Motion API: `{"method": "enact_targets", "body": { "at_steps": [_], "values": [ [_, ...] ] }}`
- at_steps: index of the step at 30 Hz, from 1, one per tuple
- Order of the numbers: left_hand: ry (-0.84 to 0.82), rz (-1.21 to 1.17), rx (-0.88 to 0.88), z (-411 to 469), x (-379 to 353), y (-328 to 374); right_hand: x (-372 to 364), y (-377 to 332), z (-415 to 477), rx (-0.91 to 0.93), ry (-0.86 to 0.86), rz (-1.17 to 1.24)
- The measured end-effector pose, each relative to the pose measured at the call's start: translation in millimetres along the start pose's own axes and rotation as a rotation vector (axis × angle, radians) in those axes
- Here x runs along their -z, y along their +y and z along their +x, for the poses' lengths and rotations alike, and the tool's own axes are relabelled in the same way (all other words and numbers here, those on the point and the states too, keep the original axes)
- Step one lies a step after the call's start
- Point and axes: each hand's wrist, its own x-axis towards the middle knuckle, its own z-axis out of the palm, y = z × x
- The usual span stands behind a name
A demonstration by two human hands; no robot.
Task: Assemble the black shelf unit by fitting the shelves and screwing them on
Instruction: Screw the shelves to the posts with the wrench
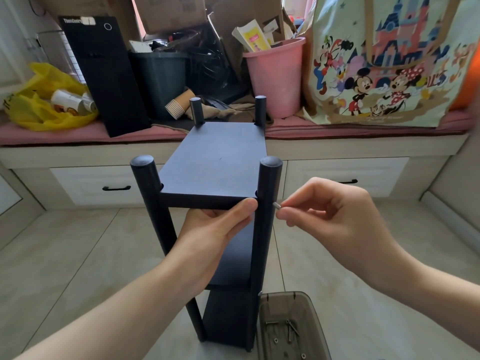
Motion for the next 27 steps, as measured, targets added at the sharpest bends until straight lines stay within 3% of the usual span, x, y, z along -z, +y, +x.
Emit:
{"method": "enact_targets", "body": {
  "at_steps": [11, 20, 27],
  "values": [
    [0.003, 0.0, -0.002, -1.1, 0.9, -0.1, -2.8, -4.5, 3.7, -0.106, -0.024, 0.193],
    [-0.009, 0.003, -0.001, 0.1, 1.9, 0.6, -7.7, -1.3, -3.1, 0.018, 0.007, -0.019],
    [0.007, 0.017, 0.0, 0.3, 1.9, 0.2, -9.8, -1.2, 2.5, -0.068, 0.005, 0.113]
  ]
}}
